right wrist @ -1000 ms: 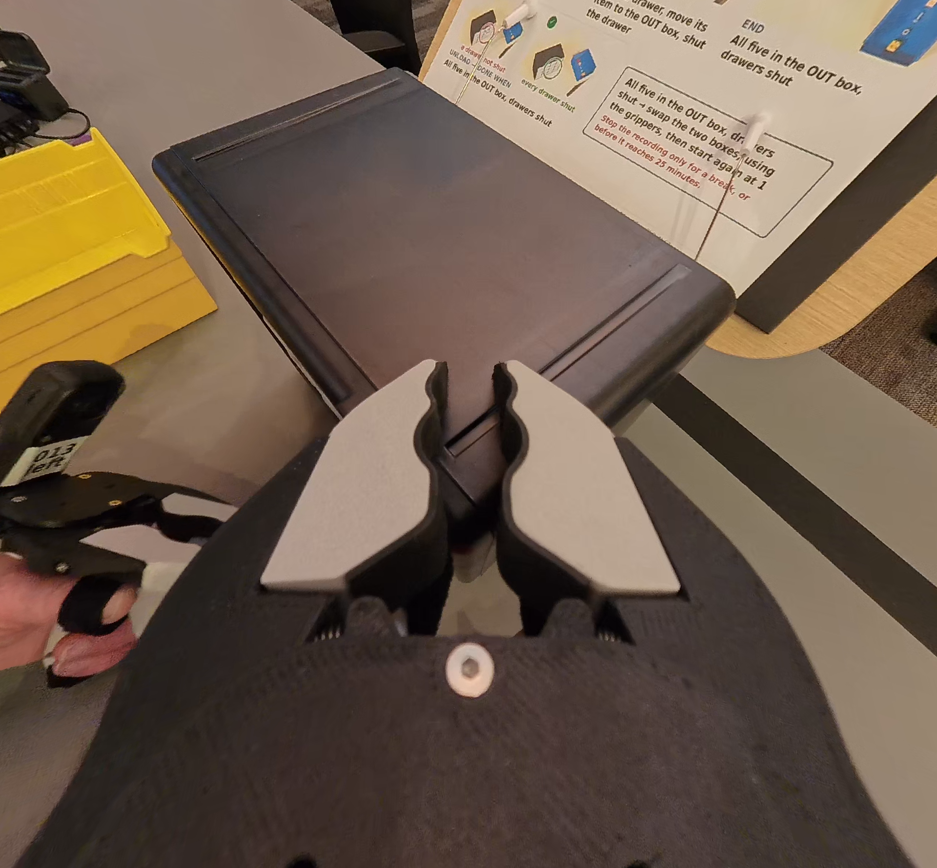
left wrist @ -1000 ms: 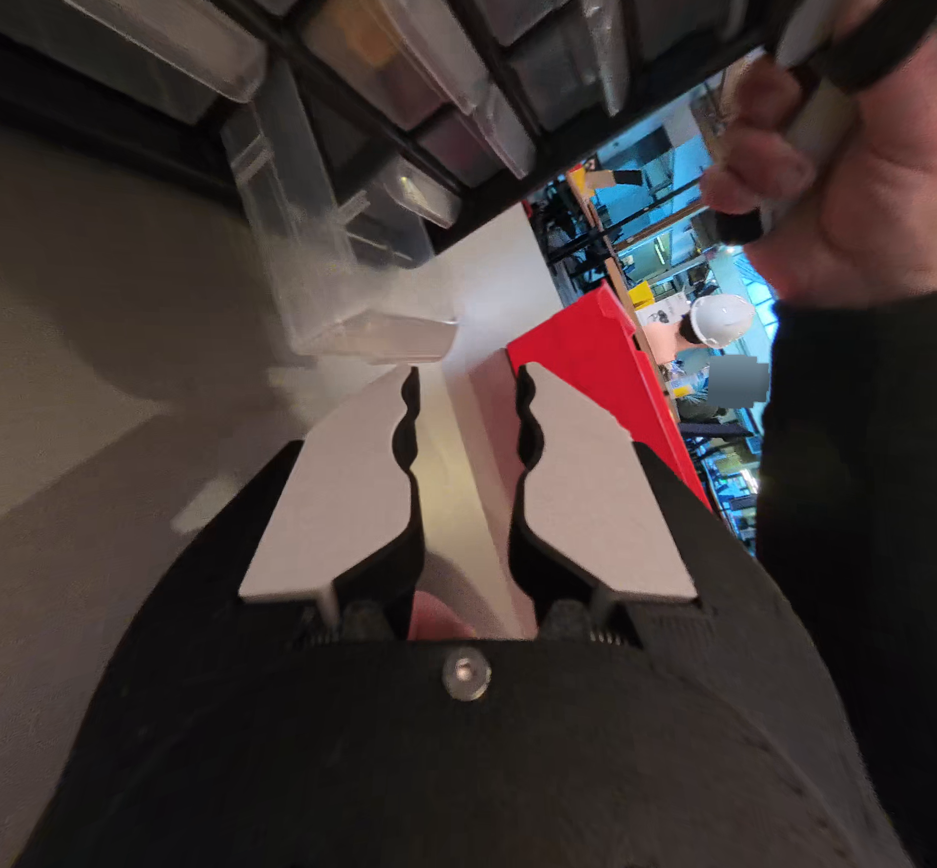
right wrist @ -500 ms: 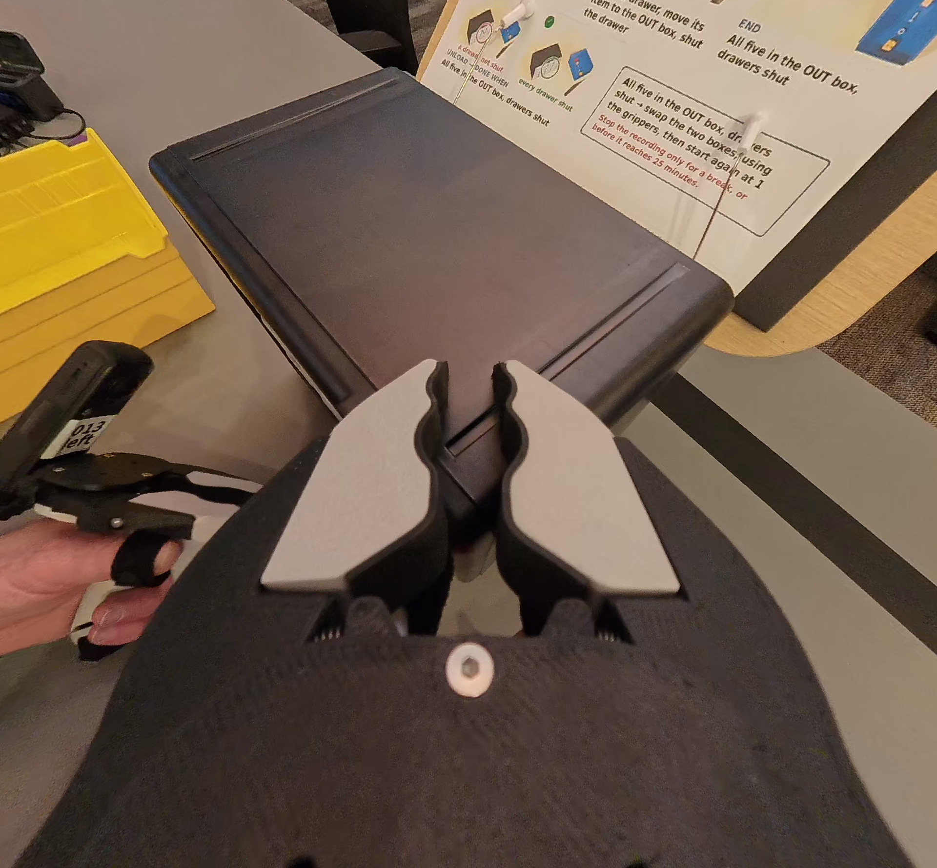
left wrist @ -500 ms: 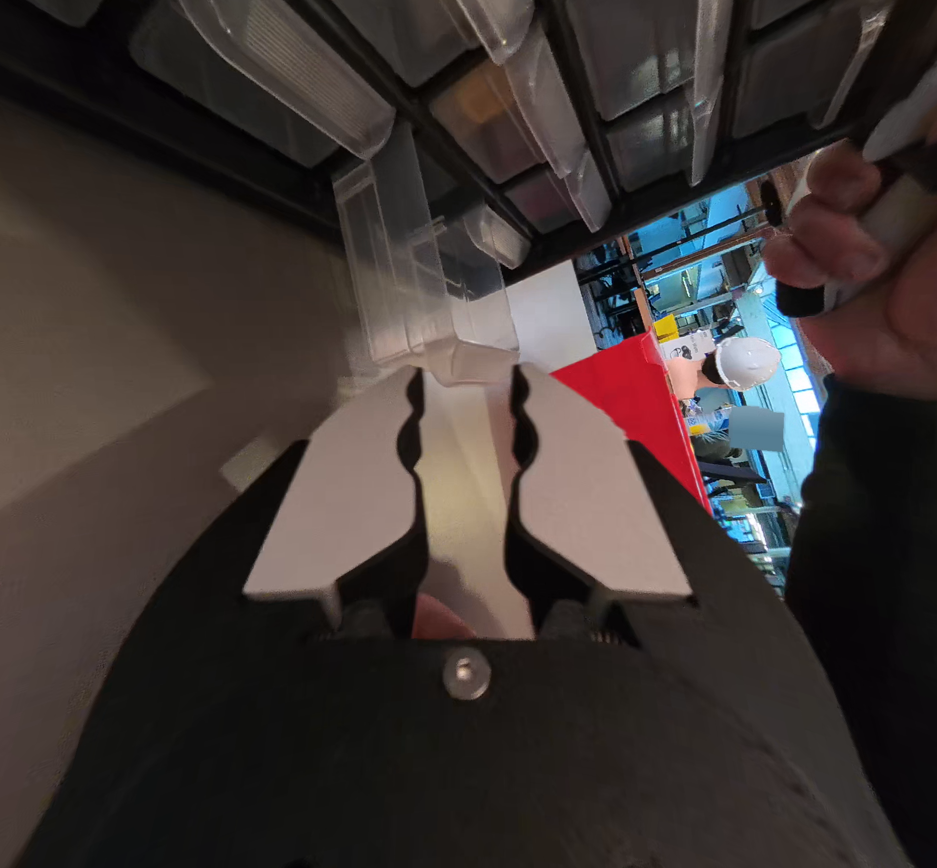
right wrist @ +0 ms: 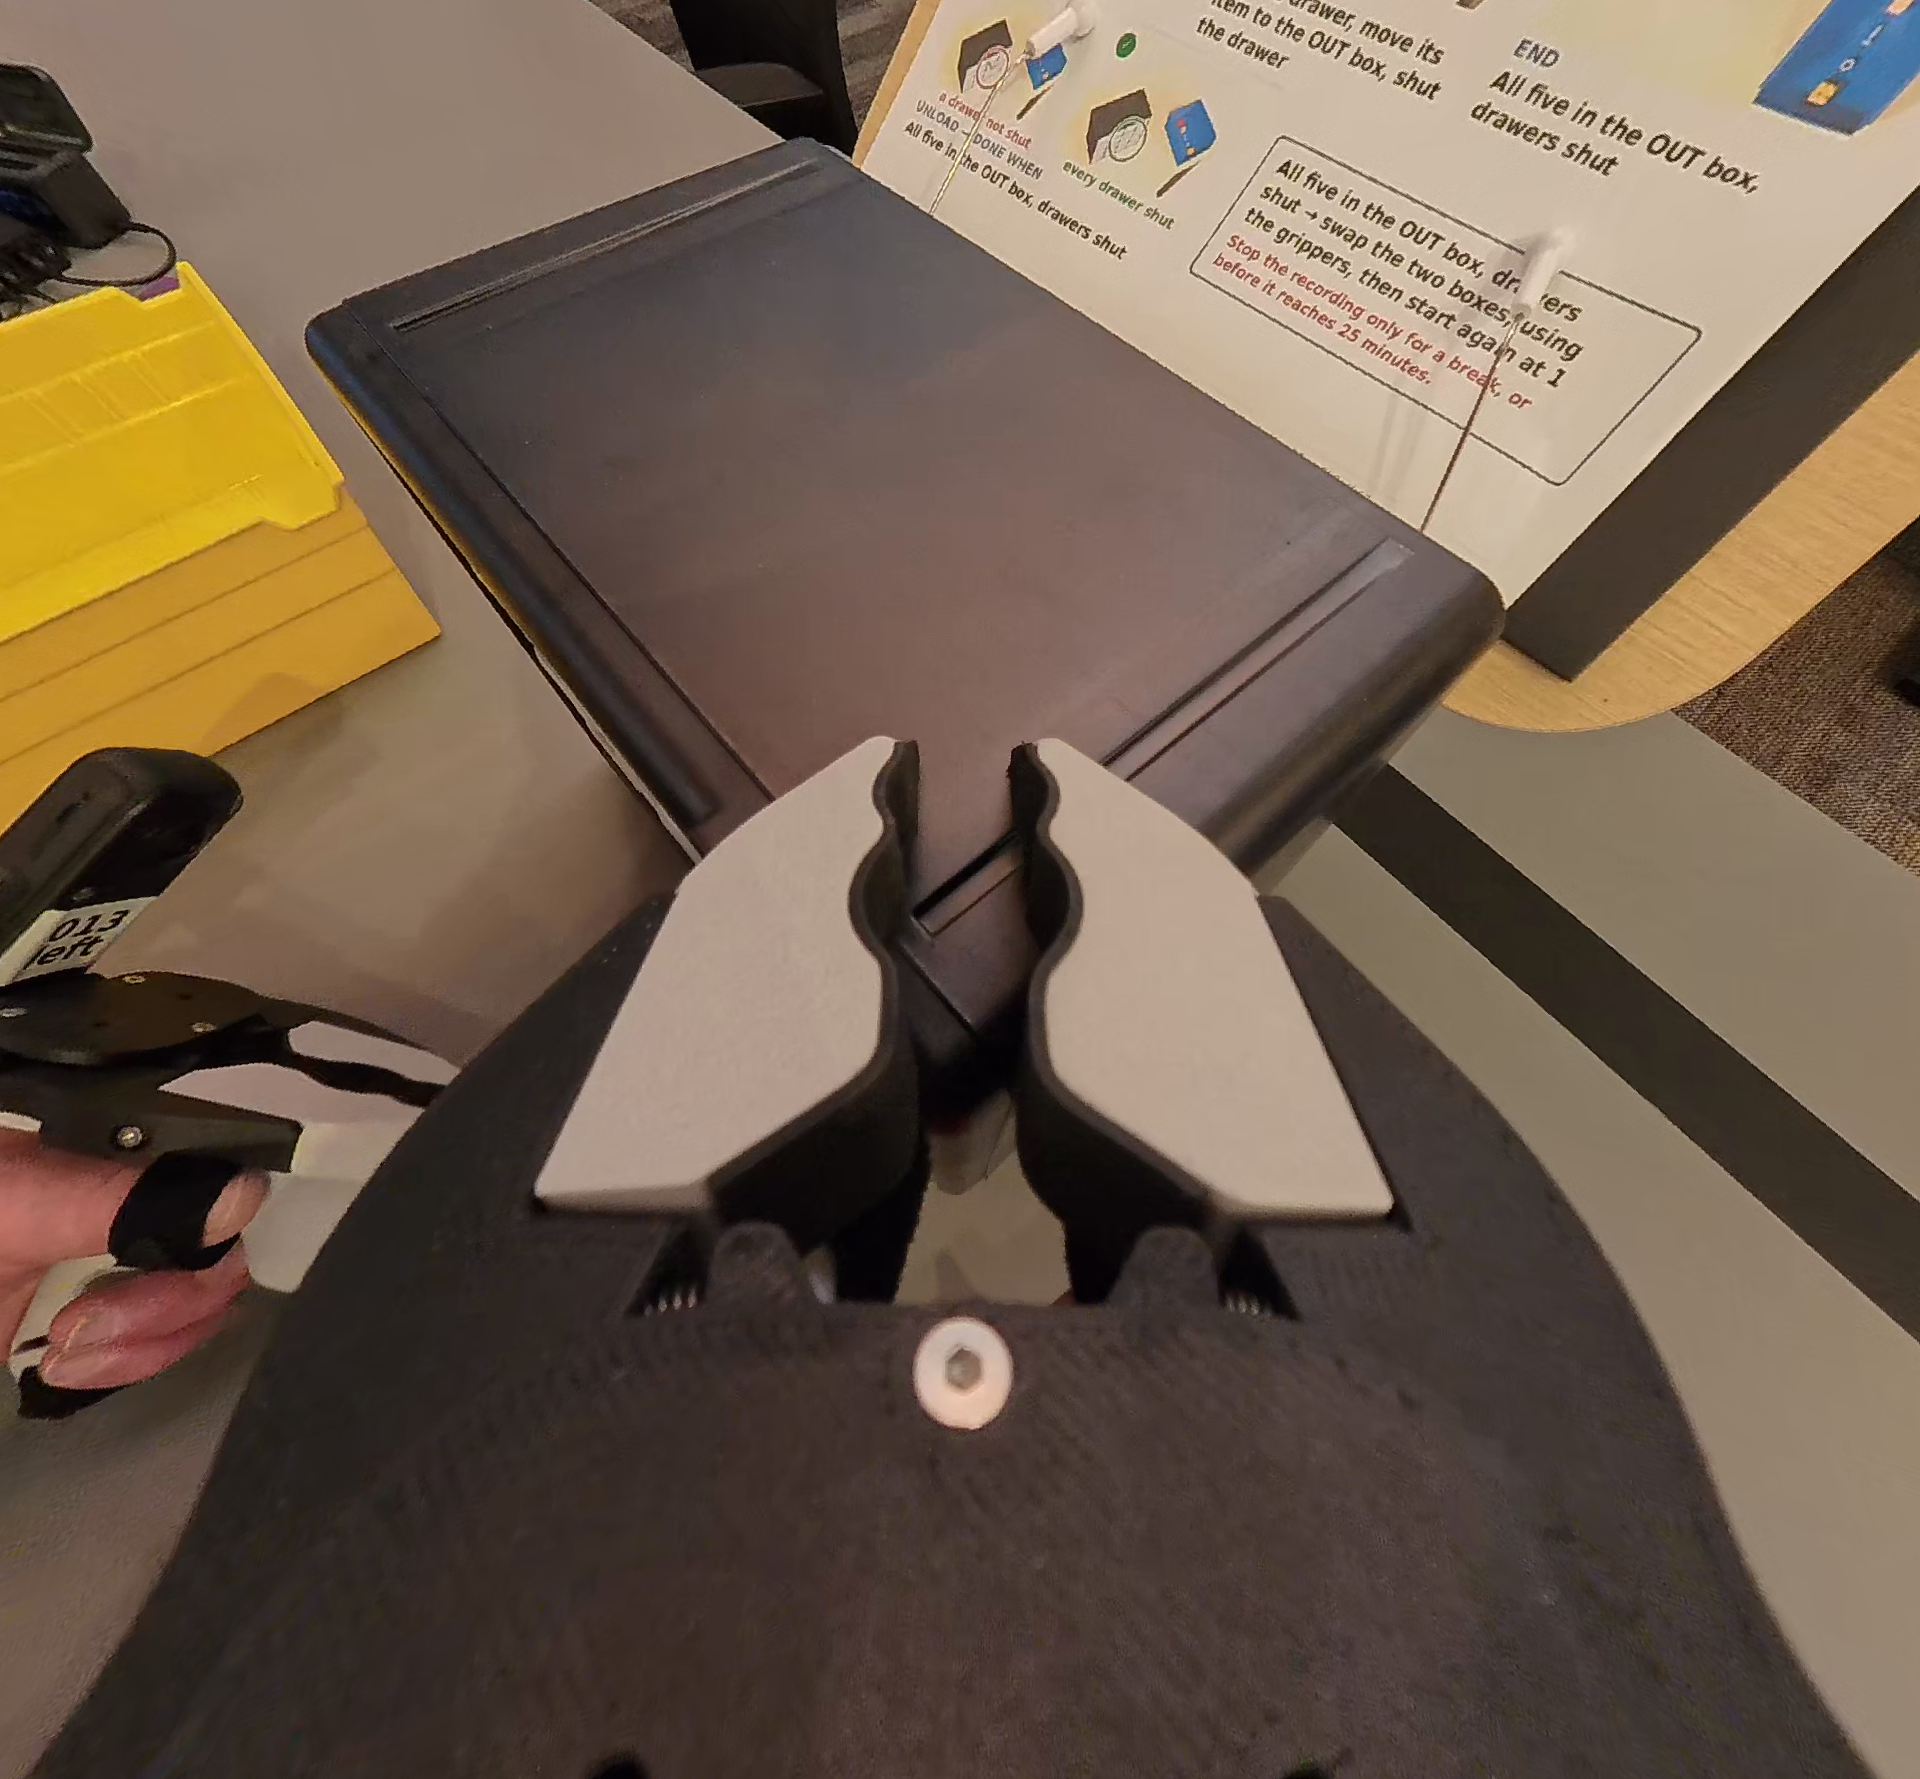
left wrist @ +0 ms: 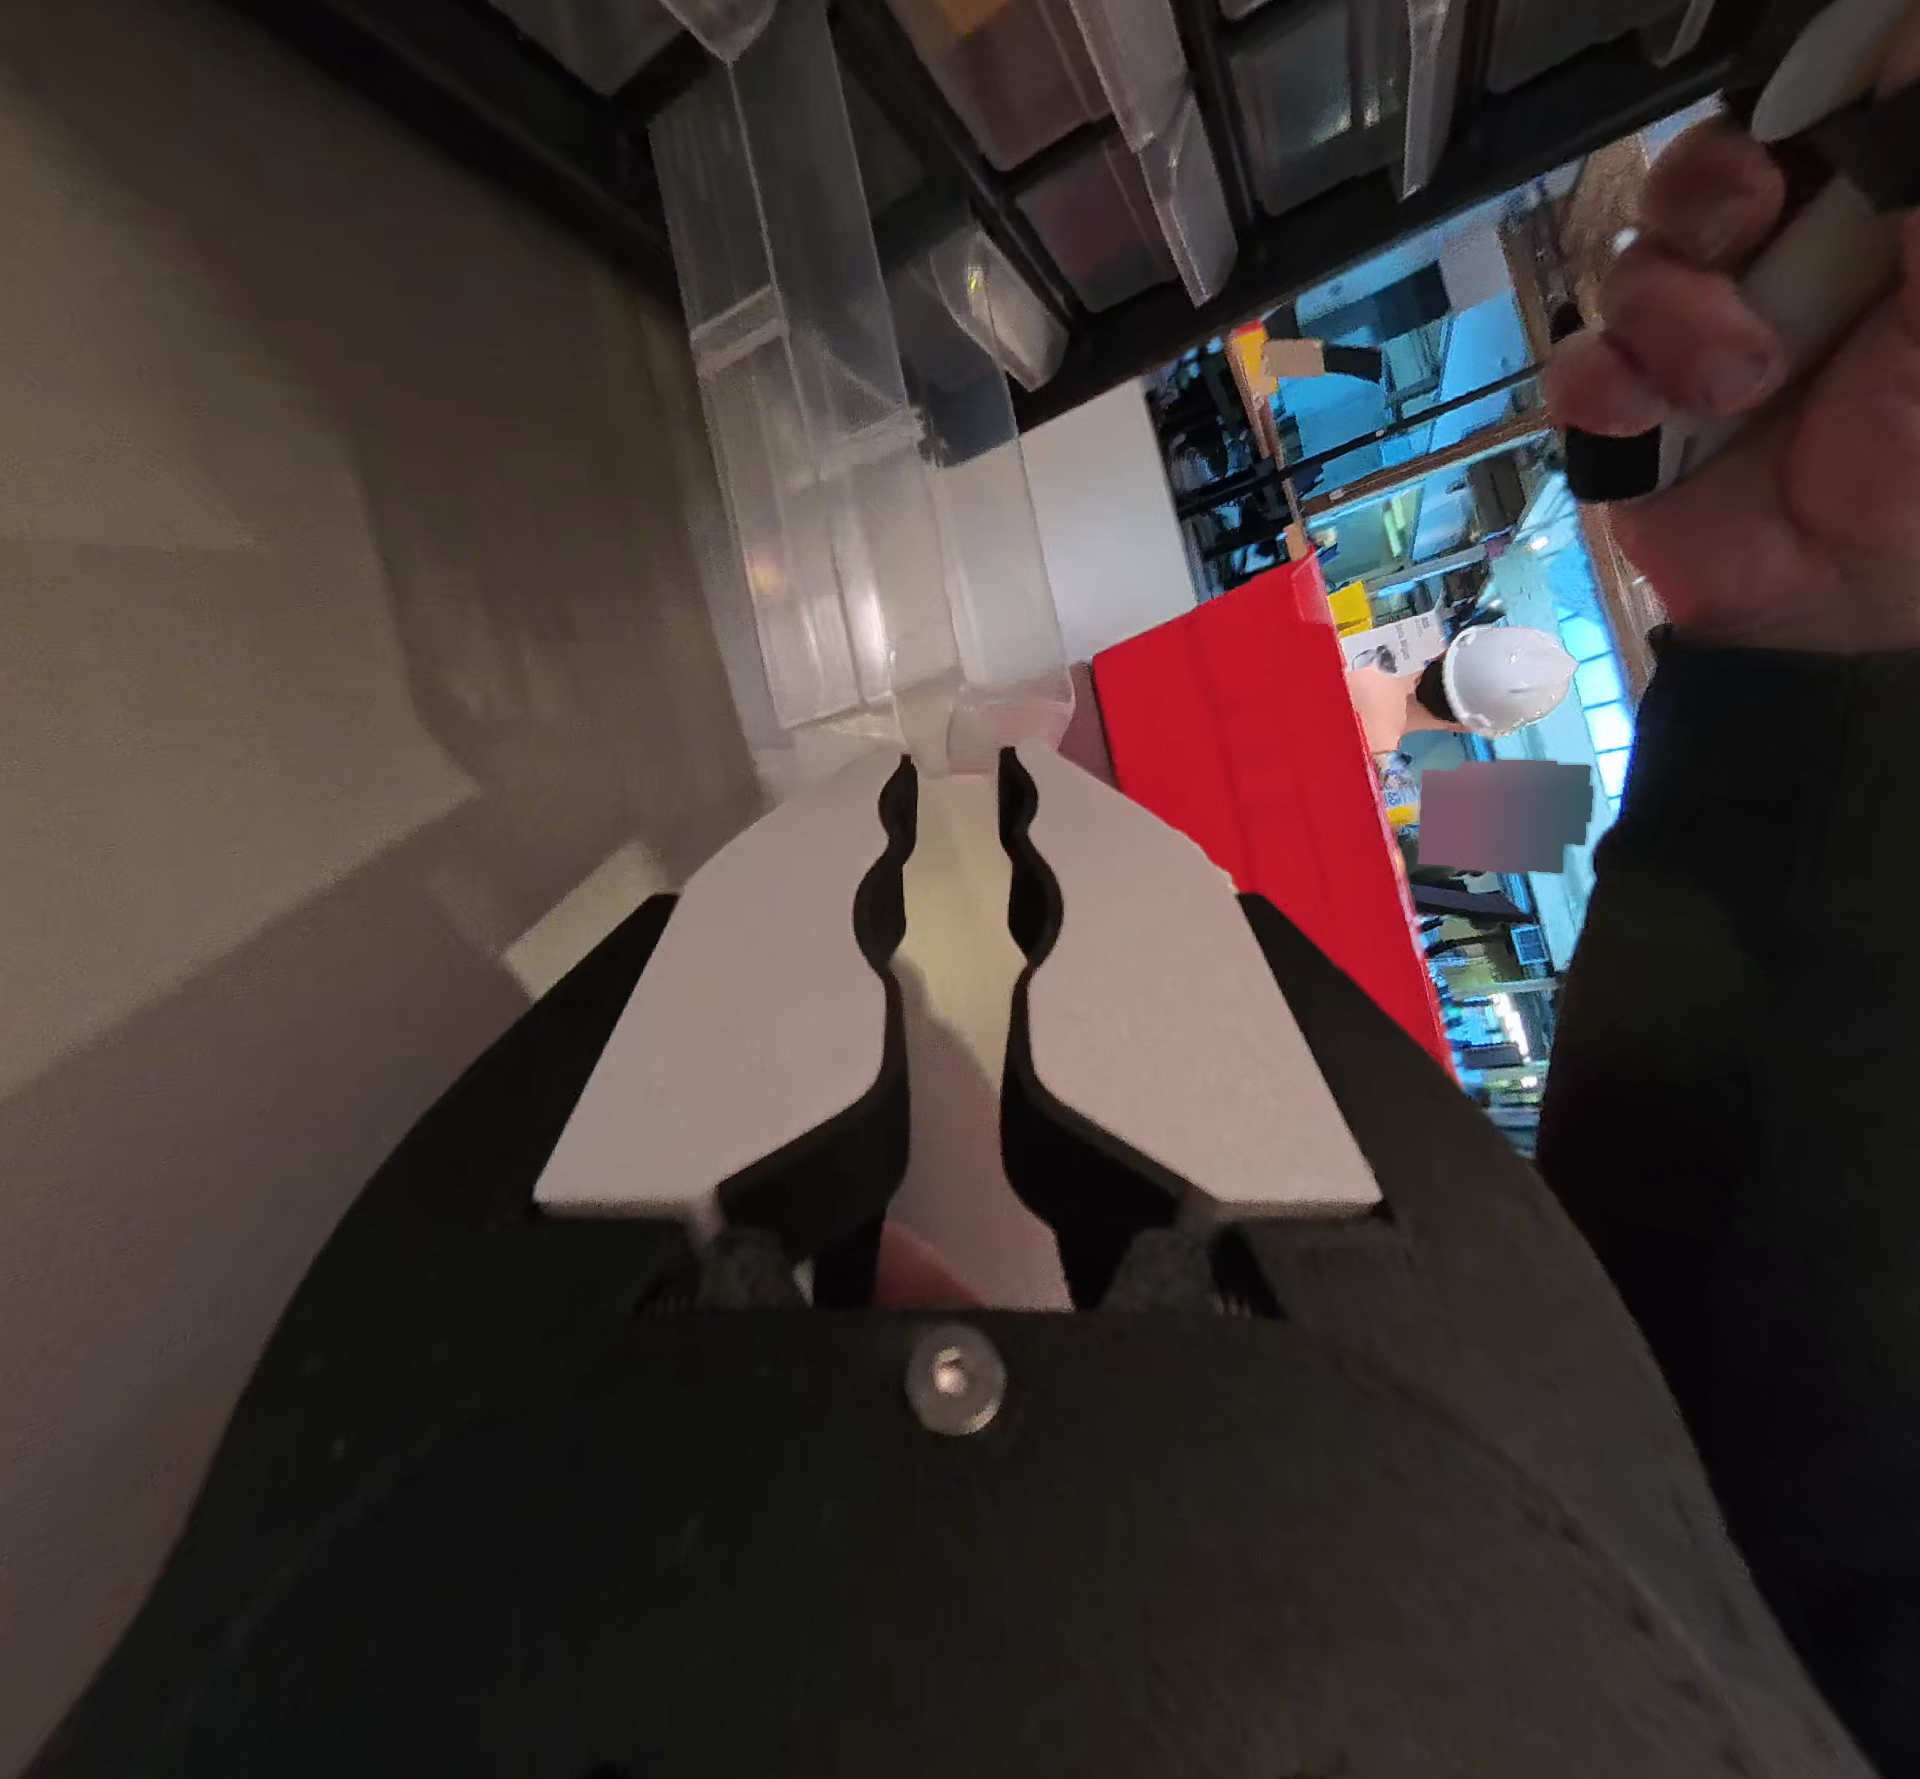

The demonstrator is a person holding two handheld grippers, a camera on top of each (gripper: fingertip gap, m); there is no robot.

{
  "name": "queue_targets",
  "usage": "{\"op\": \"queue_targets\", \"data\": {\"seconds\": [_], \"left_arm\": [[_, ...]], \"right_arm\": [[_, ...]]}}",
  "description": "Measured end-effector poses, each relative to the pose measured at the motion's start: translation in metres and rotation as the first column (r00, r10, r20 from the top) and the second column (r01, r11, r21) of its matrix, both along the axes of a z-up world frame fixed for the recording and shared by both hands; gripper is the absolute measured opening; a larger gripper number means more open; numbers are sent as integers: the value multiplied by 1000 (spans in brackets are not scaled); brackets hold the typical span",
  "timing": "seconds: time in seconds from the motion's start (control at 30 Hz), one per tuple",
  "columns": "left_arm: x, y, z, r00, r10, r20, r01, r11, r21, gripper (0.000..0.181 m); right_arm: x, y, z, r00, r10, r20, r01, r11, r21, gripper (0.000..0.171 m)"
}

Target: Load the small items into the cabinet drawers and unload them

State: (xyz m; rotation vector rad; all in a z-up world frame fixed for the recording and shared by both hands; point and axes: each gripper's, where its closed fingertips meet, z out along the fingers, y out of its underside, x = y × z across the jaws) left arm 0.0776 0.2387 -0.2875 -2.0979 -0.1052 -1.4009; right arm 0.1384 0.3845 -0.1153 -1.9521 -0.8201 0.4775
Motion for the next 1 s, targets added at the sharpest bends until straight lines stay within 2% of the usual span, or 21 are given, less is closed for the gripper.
{"op": "queue_targets", "data": {"seconds": [0.03,0.1,0.2,0.4,0.57,0.7,0.77,0.83,0.9,0.97,1.0], "left_arm": [[0,-3,-2,1000,-15,-24,15,1000,-16,16],[6,-12,1,998,-64,-2,64,997,-41,39],[6,-29,2,994,-102,-36,101,994,-38,50],[-23,-52,43,957,-113,-268,171,964,202,51],[-31,-61,41,905,-148,-399,258,937,237,54],[-65,-63,84,844,-88,-530,326,869,374,52],[-107,-58,104,765,-37,-644,375,838,396,51],[-166,-45,121,639,74,-766,381,835,398,51],[-234,-35,121,434,131,-891,400,858,321,47],[-294,-38,100,238,57,-970,397,905,151,46],[-313,-40,88,184,20,-983,401,911,94,45]], "right_arm": [[0,0,0,1000,0,0,0,1000,0,18],[0,0,0,1000,0,0,0,1000,-1,18],[0,0,0,1000,0,0,0,1000,-1,18],[0,0,0,1000,1,-1,-1,1000,-1,17],[0,0,0,1000,1,-2,-1,1000,-1,18],[0,0,0,1000,1,-1,-1,1000,-3,18],[0,0,0,1000,1,-1,-1,1000,-3,17],[0,0,0,1000,2,-2,-2,1000,-2,17],[0,0,0,1000,2,-2,-2,1000,-3,17],[0,0,0,1000,1,-2,-1,1000,-1,17],[0,0,0,1000,1,-2,-1,1000,-1,17]]}}
